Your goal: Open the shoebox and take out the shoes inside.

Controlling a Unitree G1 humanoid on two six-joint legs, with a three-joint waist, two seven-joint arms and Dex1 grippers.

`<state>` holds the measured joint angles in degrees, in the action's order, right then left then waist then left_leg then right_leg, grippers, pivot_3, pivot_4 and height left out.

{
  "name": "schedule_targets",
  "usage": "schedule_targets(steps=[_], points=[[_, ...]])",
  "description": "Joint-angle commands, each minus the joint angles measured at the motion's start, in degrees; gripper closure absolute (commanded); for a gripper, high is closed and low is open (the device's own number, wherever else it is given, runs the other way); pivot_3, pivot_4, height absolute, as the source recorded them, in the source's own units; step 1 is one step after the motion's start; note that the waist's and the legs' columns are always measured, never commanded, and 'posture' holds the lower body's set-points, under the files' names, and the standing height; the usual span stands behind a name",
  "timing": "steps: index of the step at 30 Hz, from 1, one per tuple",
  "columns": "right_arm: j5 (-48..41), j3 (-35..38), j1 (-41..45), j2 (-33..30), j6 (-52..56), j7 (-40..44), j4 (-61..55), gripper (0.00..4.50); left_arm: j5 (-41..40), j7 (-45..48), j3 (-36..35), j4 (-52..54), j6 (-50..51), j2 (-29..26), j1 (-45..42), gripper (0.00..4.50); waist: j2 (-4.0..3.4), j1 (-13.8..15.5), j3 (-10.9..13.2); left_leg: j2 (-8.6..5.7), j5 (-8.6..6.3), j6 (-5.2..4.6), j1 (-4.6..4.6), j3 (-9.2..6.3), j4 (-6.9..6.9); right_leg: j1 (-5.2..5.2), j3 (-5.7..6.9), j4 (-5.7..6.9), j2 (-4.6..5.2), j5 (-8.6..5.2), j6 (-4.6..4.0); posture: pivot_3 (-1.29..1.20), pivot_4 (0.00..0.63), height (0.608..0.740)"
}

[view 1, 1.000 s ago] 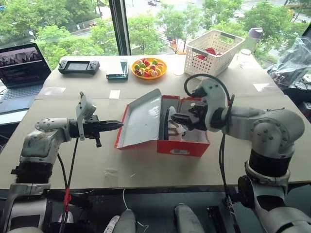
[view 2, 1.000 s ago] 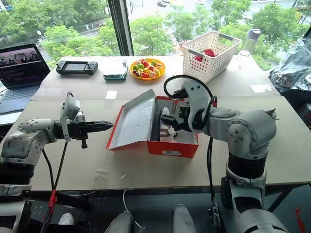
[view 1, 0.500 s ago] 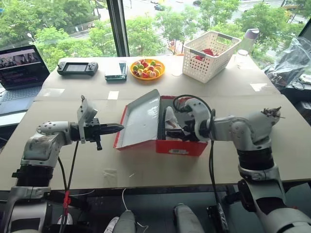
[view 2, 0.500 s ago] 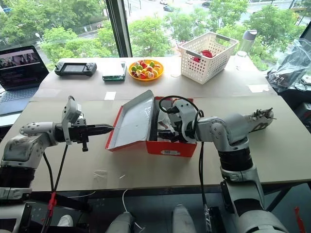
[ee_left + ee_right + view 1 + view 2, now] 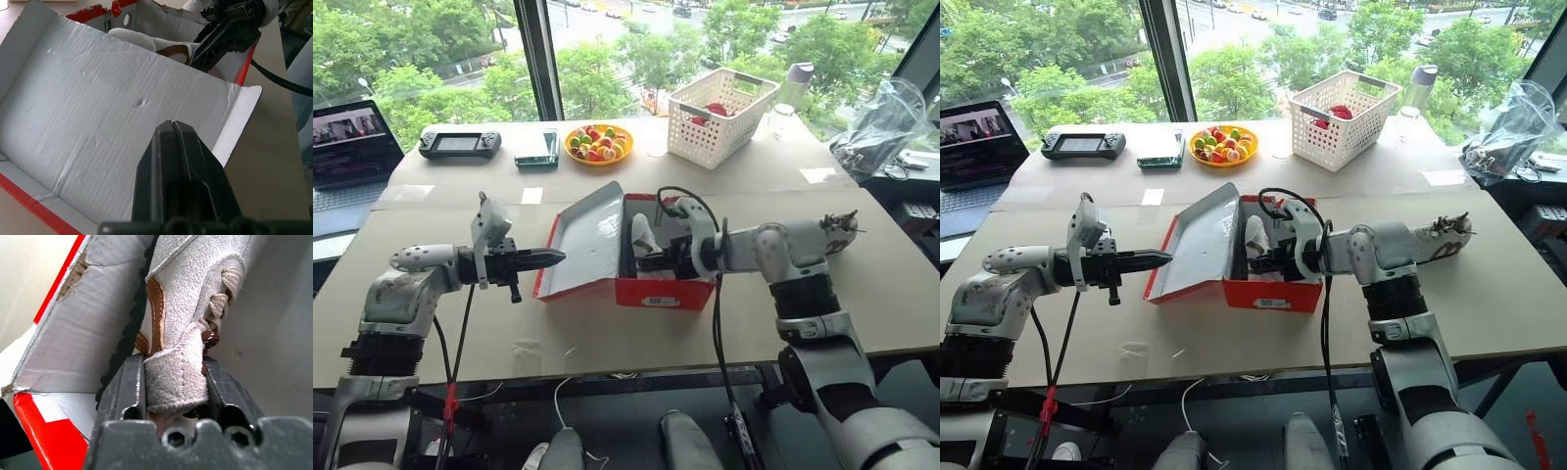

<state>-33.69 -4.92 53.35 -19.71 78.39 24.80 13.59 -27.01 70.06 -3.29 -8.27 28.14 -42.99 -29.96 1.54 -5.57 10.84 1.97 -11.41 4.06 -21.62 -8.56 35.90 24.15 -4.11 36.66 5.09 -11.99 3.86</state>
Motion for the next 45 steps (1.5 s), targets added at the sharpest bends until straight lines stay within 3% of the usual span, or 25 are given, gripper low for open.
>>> schedule_targets(steps=[1,6,11,17,19,22,25,27,30,36,40,45], points=[[3.9,0.9,0.5,-0.2,-2.0,-2.2,2.2,3.56,0.4,-0.3,-0.2,1.2,-0.9,-0.2,-1.4,4.5,0.0,0.0,0.0,0.0,0.0,0.0,-0.01,0.0,0.0,0.01,0.0,0.0,0.0,0.01,0.02,0.0,0.15,0.724],[2.3,6.7,4.4,-1.2,-2.9,-2.5,-3.0,3.56,0.3,-0.2,-0.1,1.0,-0.6,-0.4,-1.9,4.5,-0.05,0.0,0.0,0.0,0.01,-0.01,-0.22,0.0,0.0,0.21,0.0,0.03,0.0,0.1,0.18,0.0,0.15,0.724],[-3.7,16.6,8.2,-2.8,6.3,-3.1,-13.9,3.56,0.1,-0.1,-0.1,1.2,-0.2,-0.7,-2.2,4.5,-0.29,0.4,0.2,-0.05,0.16,0.05,-1.21,-0.01,-0.01,1.17,0.01,0.08,0.05,0.2,0.29,0.0,0.15,0.724],[-3.8,27.6,9.3,-0.4,13.9,-8.1,-21.1,3.56,0.3,0.1,0.1,1.1,-0.2,-0.7,-2.5,4.5,-0.29,0.1,0.2,-0.03,0.15,0.03,-1.27,0.01,-0.24,1.22,0.06,-0.04,0.08,0.16,0.07,0.0,0.15,0.724],[-2.6,29.6,10.3,-7.1,11.6,-7.2,-22.8,3.56,0.3,0.1,0.2,1.1,-0.1,-0.7,-2.8,4.5,-0.35,0.2,0.3,-0.03,0.15,0.03,-1.32,0.01,-0.23,1.26,0.06,-0.04,0.08,0.12,0.16,0.0,0.15,0.724],[-1.1,26.1,7.3,-23.2,3.2,0.5,-24.3,3.56,0.2,0.1,0.3,0.8,-0.2,-0.7,-3.1,4.5,-0.54,2.0,0.5,-0.11,0.19,0.08,-1.55,0.01,-0.11,1.37,0.11,-0.06,0.19,0.09,0.27,0.0,0.15,0.724],[6.2,20.6,-10.4,-46.0,-20.2,22.7,-28.7,3.56,0.3,0.3,0.5,-0.2,-0.7,-0.3,-4.1,4.5,-0.52,3.6,0.5,-0.06,0.19,0.08,-1.69,0.06,-0.2,1.26,0.21,-0.5,0.21,0.04,0.39,0.0,0.15,0.724],[9.0,21.2,-19.3,-52.1,-30.9,30.0,-27.7,3.56,0.5,0.4,0.7,-1.0,-1.1,-0.1,-4.6,4.5,-0.47,2.9,0.4,0.01,0.16,0.11,-1.56,0.46,-0.22,1.0,0.25,-0.69,0.29,-0.12,0.57,0.0,0.15,0.724],[14.2,21.6,-29.5,-56.7,-43.7,36.5,-25.4,3.56,0.6,0.6,0.9,-1.5,-1.3,0.4,-5.1,4.5,-0.47,0.9,0.5,0.06,0.16,0.11,-1.52,1.08,-0.11,0.97,-0.11,-0.8,0.4,-0.02,0.73,0.0,0.15,0.724],[35.4,12.2,-46.6,-63.7,-73.1,35.0,-18.7,3.56,0.5,0.5,1.1,-1.7,-1.4,0.9,-5.4,4.5,-0.48,0.4,0.5,0.06,0.21,0.18,-1.32,1.27,-0.02,0.97,-0.27,-0.56,0.4,0.1,0.72,0.0,0.15,0.724],[46.2,5.3,-43.9,-62.7,-85.6,29.4,-11.0,3.56,0.5,0.5,1.3,-1.9,-1.4,1.0,-5.6,4.5,-0.48,0.2,0.5,0.02,0.24,0.23,-1.29,1.44,0.03,0.96,-0.56,-0.56,0.4,0.17,0.76,0.0,0.15,0.724],[55.0,-1.4,-36.6,-57.2,-92.2,24.5,-4.3,3.56,0.6,0.4,1.4,-2.0,-1.4,1.3,-5.8,4.5,-0.44,0.1,0.5,0.01,0.24,0.22,-1.23,1.6,0.02,0.97,-0.79,-0.59,0.36,0.25,0.86,0.0,0.15,0.724]])
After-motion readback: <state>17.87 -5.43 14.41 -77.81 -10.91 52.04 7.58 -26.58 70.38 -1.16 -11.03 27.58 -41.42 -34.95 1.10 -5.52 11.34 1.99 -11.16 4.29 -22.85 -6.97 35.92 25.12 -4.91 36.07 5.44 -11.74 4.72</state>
